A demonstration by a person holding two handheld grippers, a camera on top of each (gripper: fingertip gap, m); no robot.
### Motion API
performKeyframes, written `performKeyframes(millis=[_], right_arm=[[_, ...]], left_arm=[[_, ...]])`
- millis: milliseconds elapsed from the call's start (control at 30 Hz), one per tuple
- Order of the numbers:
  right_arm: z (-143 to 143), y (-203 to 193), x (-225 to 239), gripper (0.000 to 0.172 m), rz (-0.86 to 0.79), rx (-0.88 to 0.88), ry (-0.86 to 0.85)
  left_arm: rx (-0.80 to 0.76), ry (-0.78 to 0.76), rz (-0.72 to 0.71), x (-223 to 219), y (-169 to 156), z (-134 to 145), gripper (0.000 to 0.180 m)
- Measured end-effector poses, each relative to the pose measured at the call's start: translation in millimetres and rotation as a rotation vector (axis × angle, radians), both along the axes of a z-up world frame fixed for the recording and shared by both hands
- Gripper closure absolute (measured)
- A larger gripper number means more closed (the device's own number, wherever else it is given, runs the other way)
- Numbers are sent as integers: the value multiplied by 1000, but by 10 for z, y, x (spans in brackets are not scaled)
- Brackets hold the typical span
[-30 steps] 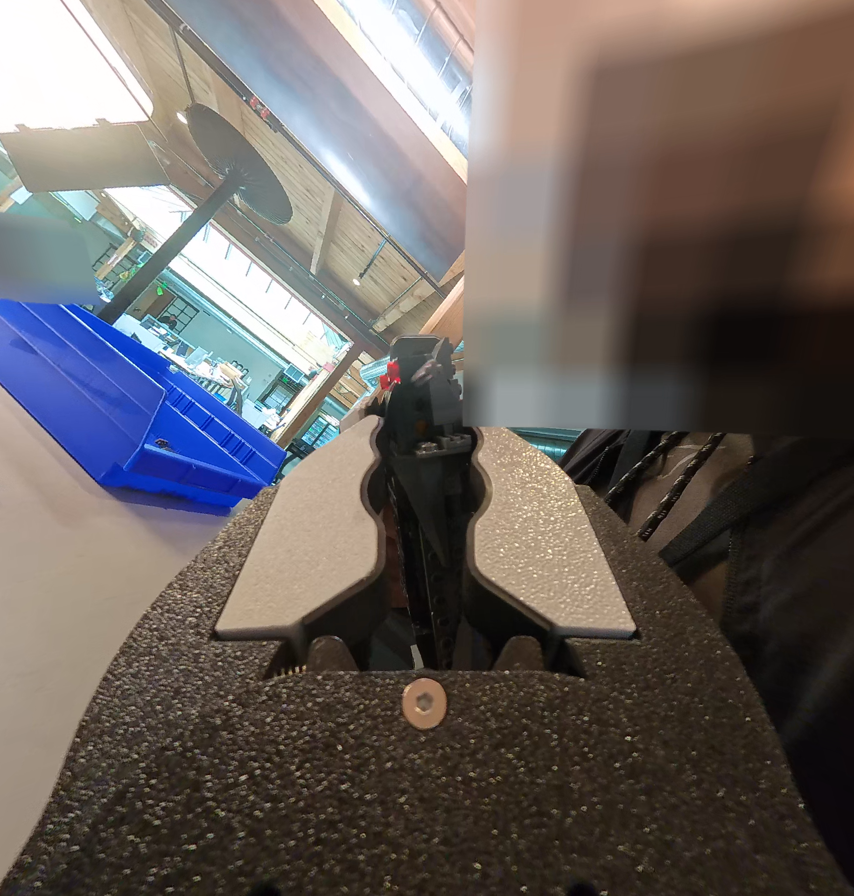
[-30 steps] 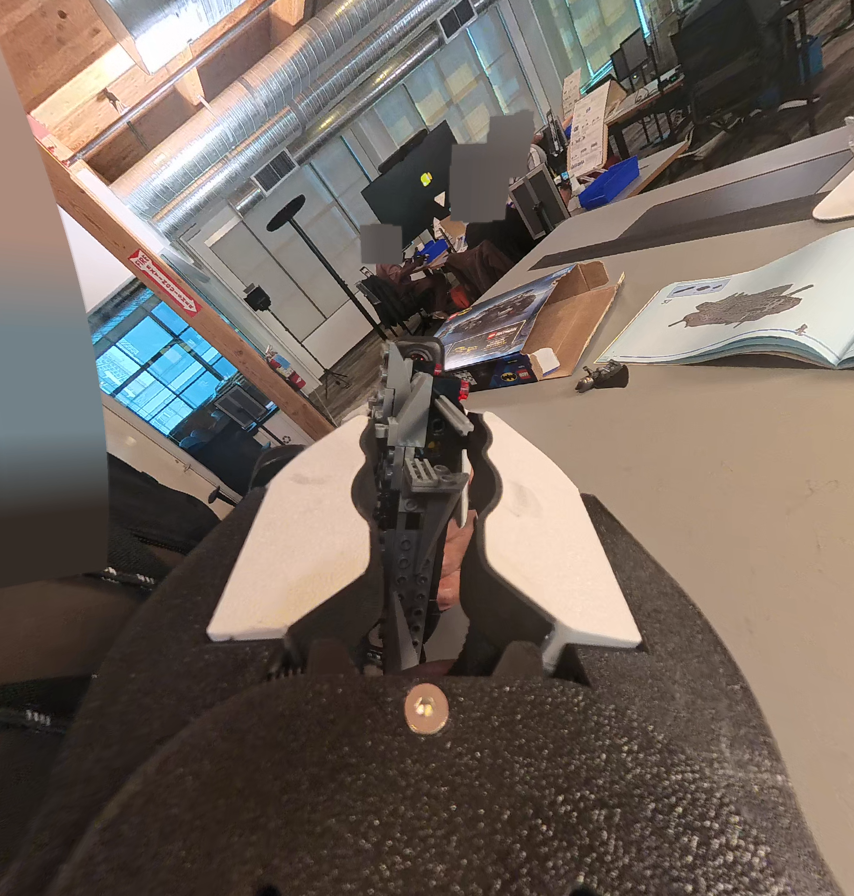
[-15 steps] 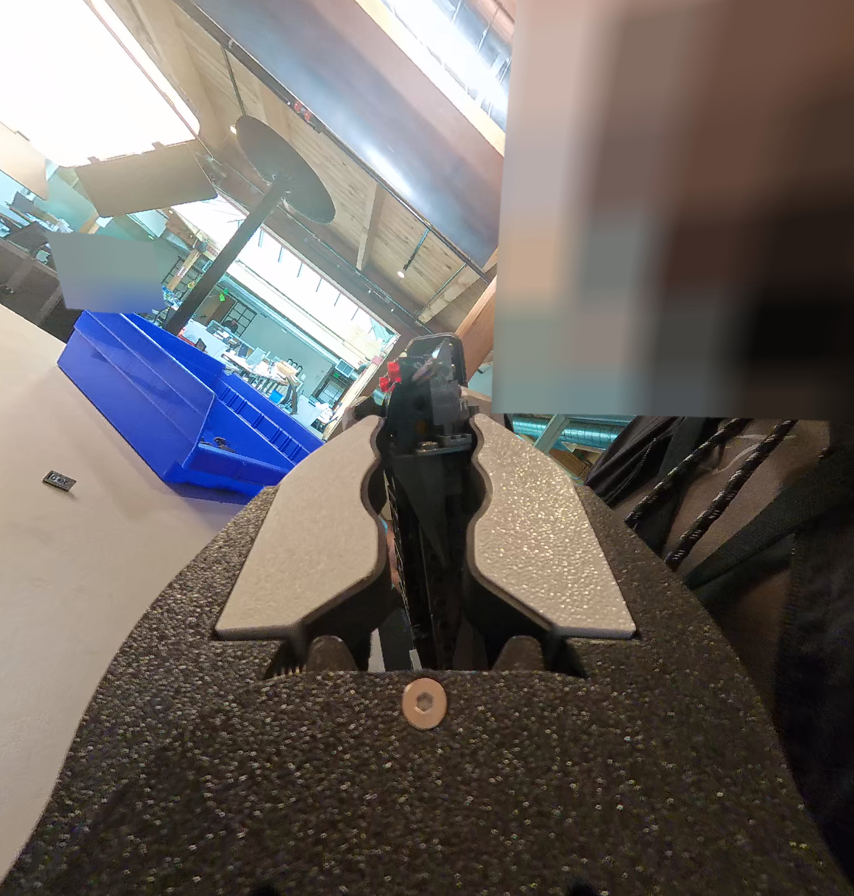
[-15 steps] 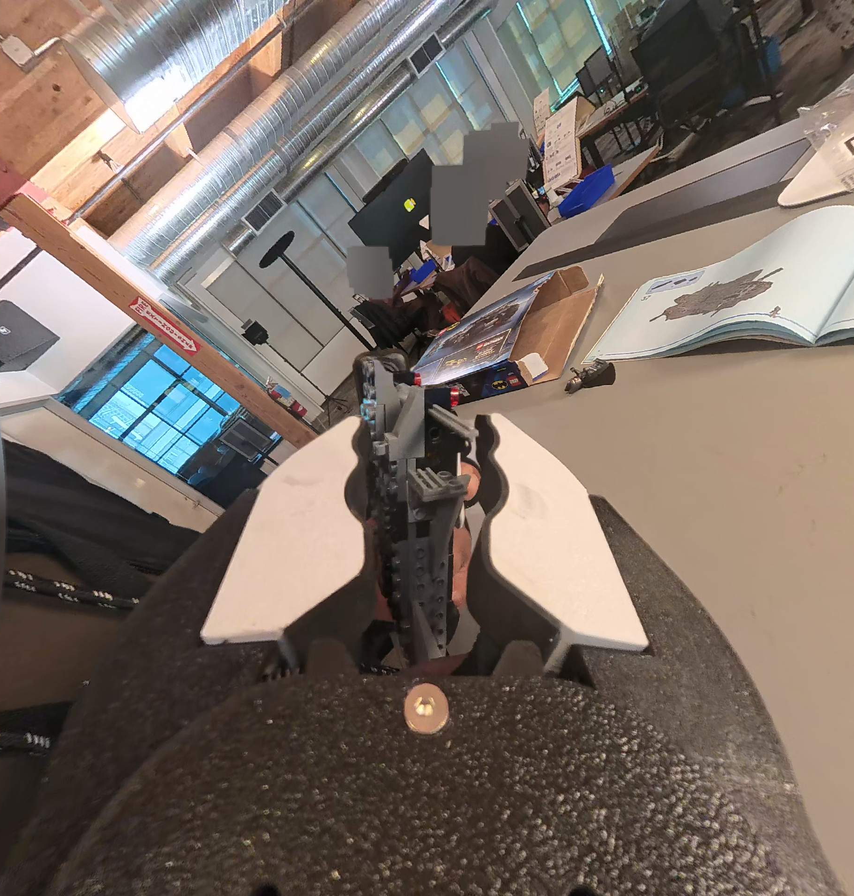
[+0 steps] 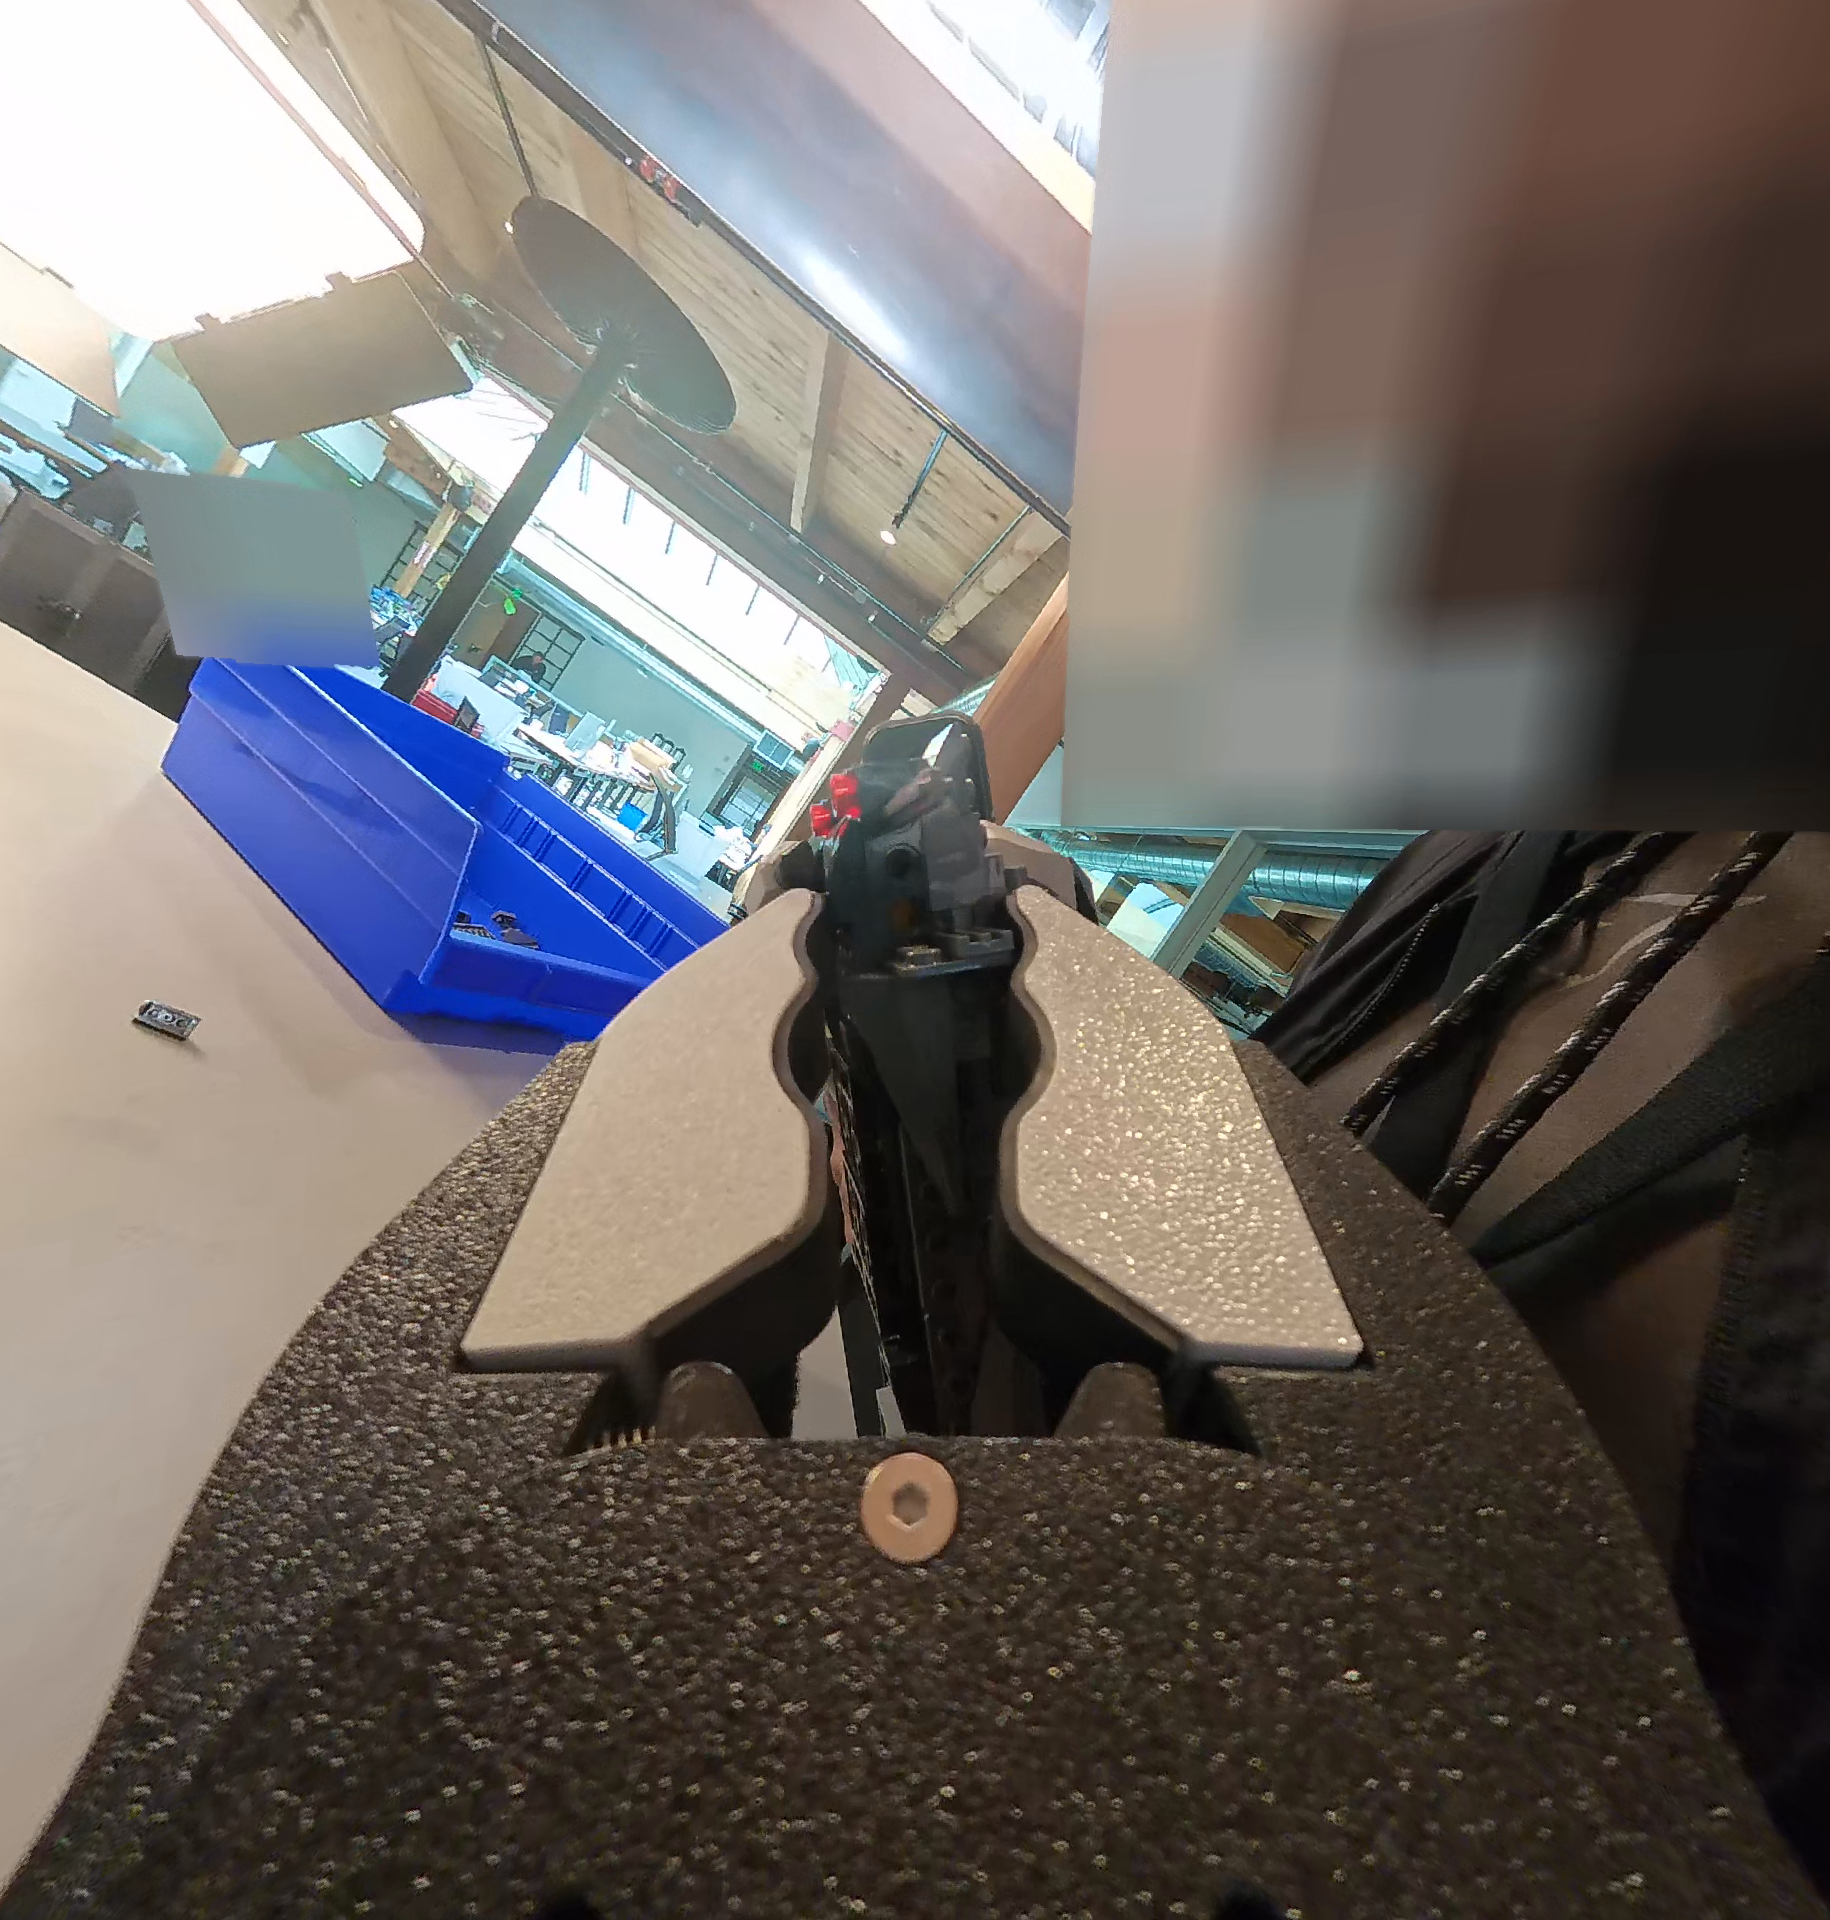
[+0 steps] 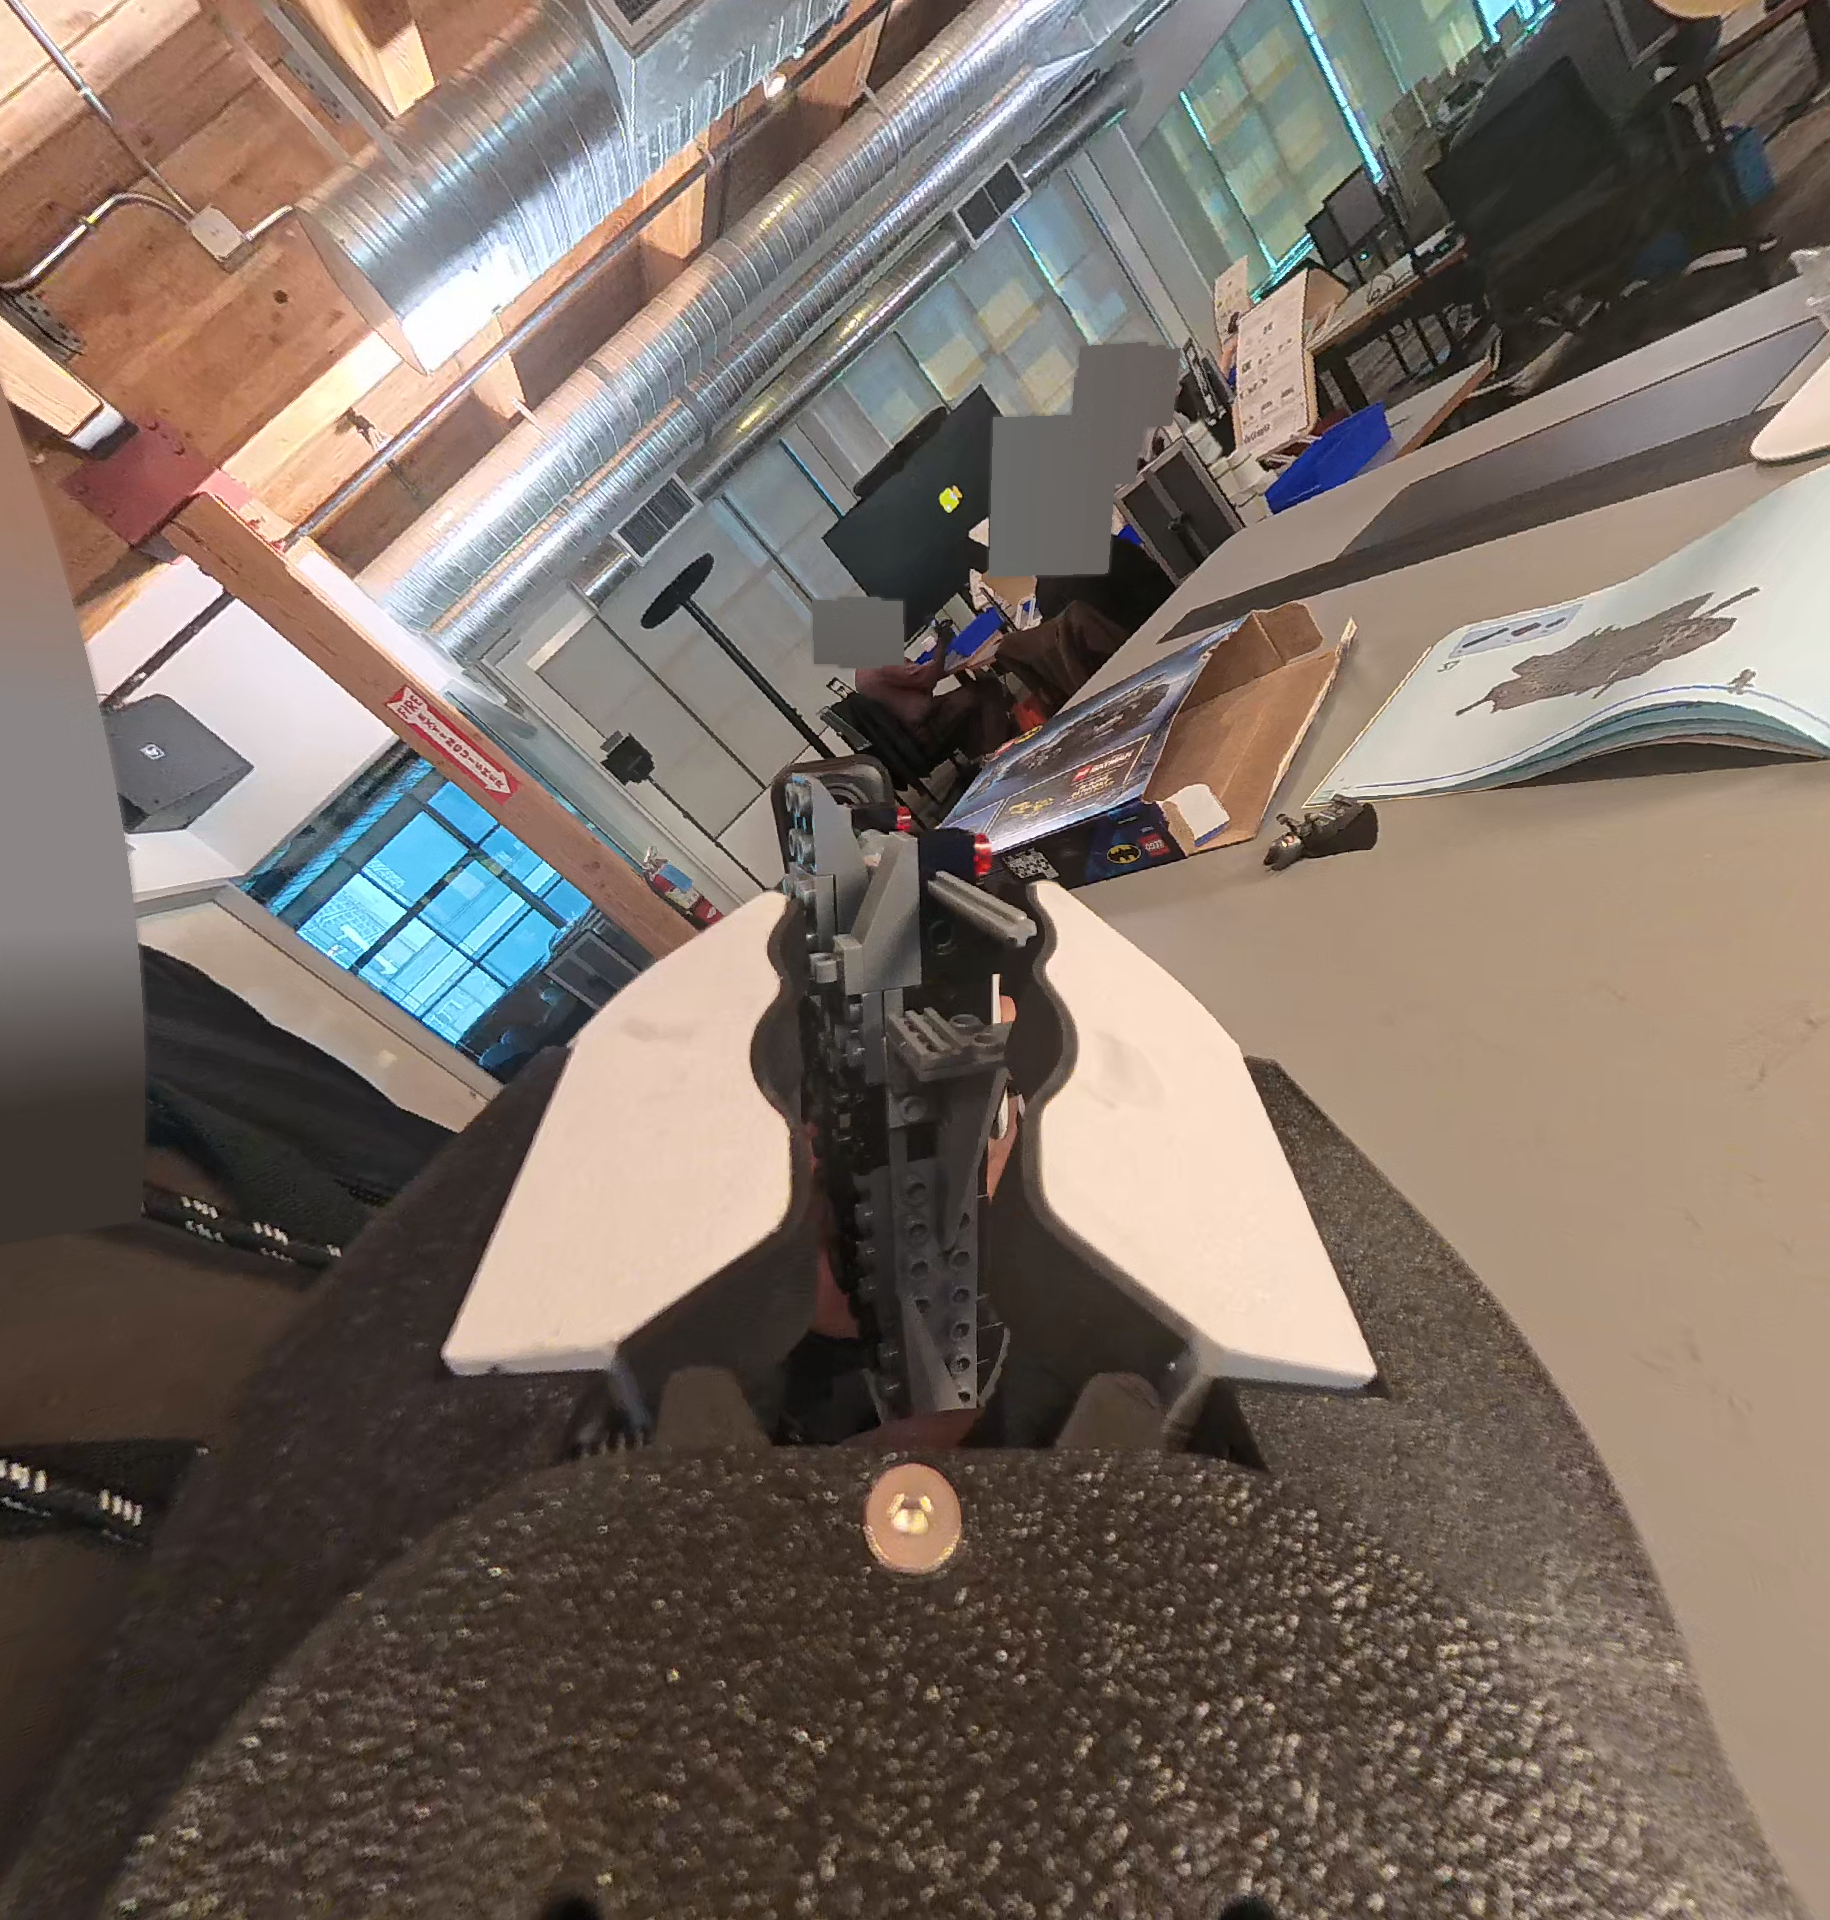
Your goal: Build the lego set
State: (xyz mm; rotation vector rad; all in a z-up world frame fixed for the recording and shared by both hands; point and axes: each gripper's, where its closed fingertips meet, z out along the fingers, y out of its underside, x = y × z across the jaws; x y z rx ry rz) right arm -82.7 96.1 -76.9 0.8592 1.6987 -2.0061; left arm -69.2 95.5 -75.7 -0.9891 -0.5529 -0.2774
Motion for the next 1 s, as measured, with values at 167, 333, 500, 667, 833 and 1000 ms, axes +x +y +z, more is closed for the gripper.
performKeyframes(millis=[167,333,500,667,833,1000], right_arm=[[-5,8,-5,136,-1,-11,-11],[-6,14,-12,136,-2,-17,-15],[-16,16,-25,136,-7,-13,-19],[-19,17,-34,136,-12,-11,-16],[-22,17,-45,136,-20,-10,-12],[-39,21,-65,136,-27,-14,-32]], left_arm=[[-6,0,-2,-6,8,-1,149],[-13,-1,0,-11,15,-1,150],[-11,-9,-2,-24,19,-14,150],[-9,-12,-6,-31,19,-16,150],[-6,-20,-11,-39,19,-22,150],[-3,-38,-1,-63,19,-35,149]])
